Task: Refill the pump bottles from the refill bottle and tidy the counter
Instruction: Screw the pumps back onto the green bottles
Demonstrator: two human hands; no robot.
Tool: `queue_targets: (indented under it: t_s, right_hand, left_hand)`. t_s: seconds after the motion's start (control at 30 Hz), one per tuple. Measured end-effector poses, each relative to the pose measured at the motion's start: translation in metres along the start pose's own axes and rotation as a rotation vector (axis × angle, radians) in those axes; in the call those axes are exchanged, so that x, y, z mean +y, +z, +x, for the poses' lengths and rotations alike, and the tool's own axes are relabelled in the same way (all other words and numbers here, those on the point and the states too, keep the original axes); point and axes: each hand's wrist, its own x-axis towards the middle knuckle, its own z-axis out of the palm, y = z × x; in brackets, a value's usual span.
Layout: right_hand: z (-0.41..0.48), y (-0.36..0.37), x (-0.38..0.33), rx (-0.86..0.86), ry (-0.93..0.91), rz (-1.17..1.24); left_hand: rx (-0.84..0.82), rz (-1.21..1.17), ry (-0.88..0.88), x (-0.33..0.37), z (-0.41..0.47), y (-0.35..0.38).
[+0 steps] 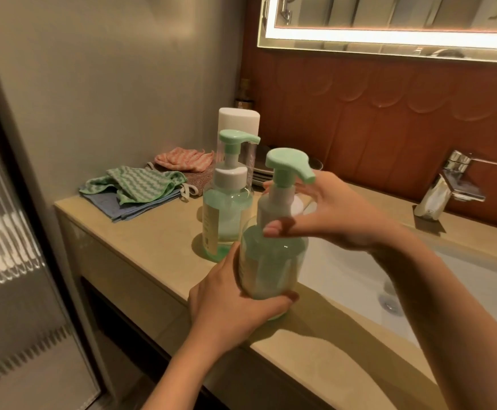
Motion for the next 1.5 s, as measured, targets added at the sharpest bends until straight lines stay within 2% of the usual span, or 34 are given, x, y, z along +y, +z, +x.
queue_targets:
  t_s: [0.1, 0.17, 0.27, 0.37, 0.47, 0.73, 1.27, 1.5]
  right_hand:
    - [0.003, 0.018, -0.002, 0.124, 0.012, -0.004]
    - [0.001, 0.022, -0.006, 0.132, -0.036, -0.033]
    - [-0.003, 0.011, -0.01, -0.052, -0.054, 0.015]
    - [-0.007, -0.003, -0.003, -0.248, 0.038, 0.197]
    - [-0.008, -0.011, -0.001, -0.303, 0.043, 0.195]
    - [-0.003, -0.01, 0.01, -0.249, 0.034, 0.333]
    - [0.007, 0.014, 0.006, 0.132, -0.012, 0.099]
    - [0.003, 0.017, 0.001, -0.046, -0.053, 0.188]
  left_hand:
    - [-0.001, -0.025, -0.023, -0.001, 0.0, 0.0]
    - [-0.002, -0.044, -0.034, -0.001, 0.0, 0.0]
    - [-0.012, -0.035, -0.016, -0.001, -0.001, 0.0]
    - [-0.013, -0.013, -0.029, 0.0, 0.0, -0.001]
    - [-0.022, -0.007, -0.019, 0.002, 0.0, -0.001]
    - [-0.029, -0.005, -0.007, 0.001, -0.002, -0.001]
    - [-0.019, 0.019, -0.073, -0.003, 0.001, 0.003]
    - [-0.03, 0.02, -0.02, -0.001, 0.0, 0.0]
